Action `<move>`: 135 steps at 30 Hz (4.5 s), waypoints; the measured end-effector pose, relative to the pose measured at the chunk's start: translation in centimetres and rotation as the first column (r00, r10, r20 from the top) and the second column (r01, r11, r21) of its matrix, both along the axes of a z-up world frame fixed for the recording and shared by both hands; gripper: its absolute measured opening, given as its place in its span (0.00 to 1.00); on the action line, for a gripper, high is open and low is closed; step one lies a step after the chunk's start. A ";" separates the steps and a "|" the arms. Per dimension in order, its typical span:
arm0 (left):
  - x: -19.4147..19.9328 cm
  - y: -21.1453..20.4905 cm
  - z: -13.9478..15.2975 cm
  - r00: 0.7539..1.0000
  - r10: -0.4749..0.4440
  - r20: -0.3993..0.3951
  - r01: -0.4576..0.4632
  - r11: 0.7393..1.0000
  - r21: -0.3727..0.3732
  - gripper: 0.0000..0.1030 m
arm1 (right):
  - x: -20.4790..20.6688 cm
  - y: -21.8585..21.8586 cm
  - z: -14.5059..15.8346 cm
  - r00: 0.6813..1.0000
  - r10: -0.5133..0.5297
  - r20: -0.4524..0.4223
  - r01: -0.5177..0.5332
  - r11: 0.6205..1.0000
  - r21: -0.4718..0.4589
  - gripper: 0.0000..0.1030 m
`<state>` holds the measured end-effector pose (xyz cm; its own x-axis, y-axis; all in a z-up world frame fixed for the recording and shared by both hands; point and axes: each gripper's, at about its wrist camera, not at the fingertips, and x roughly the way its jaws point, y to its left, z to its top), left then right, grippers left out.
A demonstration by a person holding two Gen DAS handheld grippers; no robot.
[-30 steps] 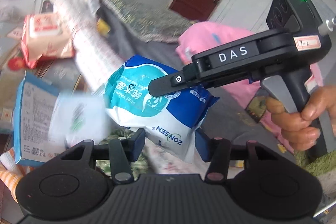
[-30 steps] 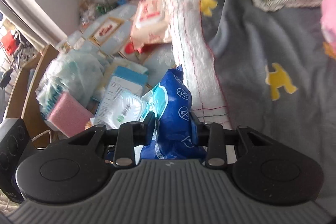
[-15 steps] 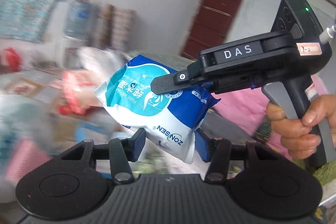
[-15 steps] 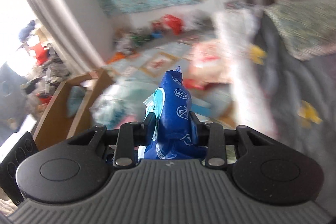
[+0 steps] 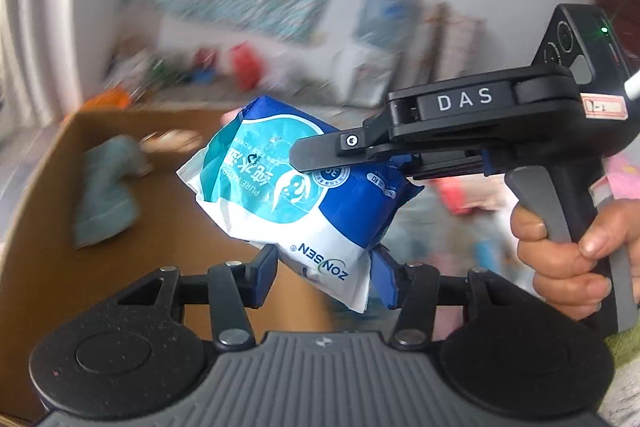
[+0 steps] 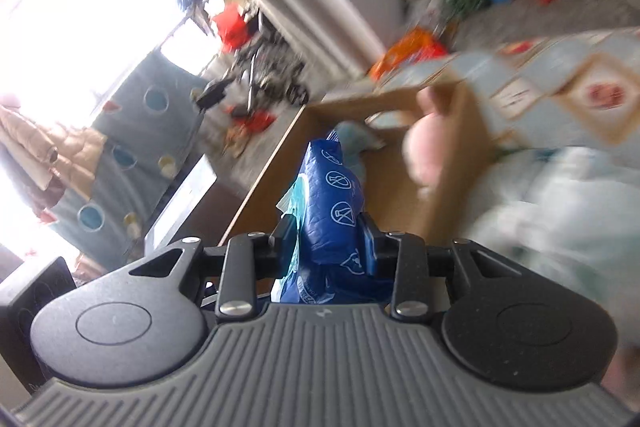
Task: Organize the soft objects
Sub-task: 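Carry the blue wipes pack with the right tool into the box and release, then move the right tool back over the table toward the pink cloth, then close the left tool on the blue bandage box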
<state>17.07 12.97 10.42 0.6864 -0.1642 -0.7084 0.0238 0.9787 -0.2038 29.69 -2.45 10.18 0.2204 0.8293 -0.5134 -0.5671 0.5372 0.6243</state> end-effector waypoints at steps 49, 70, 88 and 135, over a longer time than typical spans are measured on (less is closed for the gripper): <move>13.3 10.2 -12.3 0.893 0.268 -0.361 -0.134 0.925 0.355 0.49 | 6.3 -1.5 -4.5 0.997 -0.057 -0.055 0.058 0.998 0.021 0.36; -2.7 5.8 4.0 0.982 0.146 0.121 -0.159 0.980 0.115 0.93 | -6.2 -19.1 2.4 0.953 -0.264 0.147 0.258 0.964 0.059 0.56; -10.1 -13.2 -2.8 0.916 -0.315 0.248 0.349 0.931 -0.107 0.97 | -17.0 -30.1 -4.0 0.888 -0.446 0.113 0.445 0.895 0.034 0.64; 9.7 -25.2 -14.5 0.918 -0.361 -0.164 0.331 0.925 -0.186 0.39 | 6.4 -30.9 -17.9 0.854 -0.445 -0.270 0.379 0.887 -0.265 0.63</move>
<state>26.81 -12.19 -4.13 0.4207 -0.4826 -0.7682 0.3008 0.8731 -0.3838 36.12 -33.37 -7.74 0.3183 0.5735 -0.7548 -0.0573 0.8064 0.5886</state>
